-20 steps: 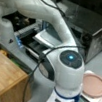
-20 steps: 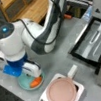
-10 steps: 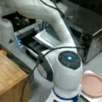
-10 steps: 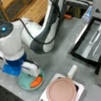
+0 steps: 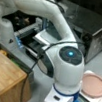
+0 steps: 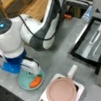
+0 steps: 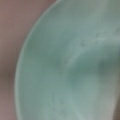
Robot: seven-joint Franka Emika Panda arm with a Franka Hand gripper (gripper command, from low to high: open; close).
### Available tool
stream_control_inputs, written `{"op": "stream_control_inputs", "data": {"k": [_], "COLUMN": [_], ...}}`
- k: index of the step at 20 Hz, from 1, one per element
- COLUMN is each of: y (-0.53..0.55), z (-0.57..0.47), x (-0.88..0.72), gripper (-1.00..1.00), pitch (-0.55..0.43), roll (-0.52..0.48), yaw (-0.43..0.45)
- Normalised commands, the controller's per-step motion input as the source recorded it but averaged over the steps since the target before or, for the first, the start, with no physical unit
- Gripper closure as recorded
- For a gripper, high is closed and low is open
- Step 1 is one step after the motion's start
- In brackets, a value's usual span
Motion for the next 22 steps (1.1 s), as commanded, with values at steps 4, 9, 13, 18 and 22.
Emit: {"op": "stream_control_inputs", "data": {"k": [4, 9, 13, 18, 22], "y": [0.6, 0.71, 0.72, 0.56, 0.19], "z": [0.33, 0.21, 0.09, 0.0, -0.07], "x": [-0.2, -0.33, -0.53, -0.71, -0.83], "gripper": [-1.0, -1.0, -1.0, -1.0, -1.0], "pitch": [0.149, 0.099, 0.019, -0.071, -0.197], "roll": [-0.024, -0.065, -0.129, -0.163, -0.126], "yaw": [-0.14, -0.167, -0.133, -0.11, 0.061]}}
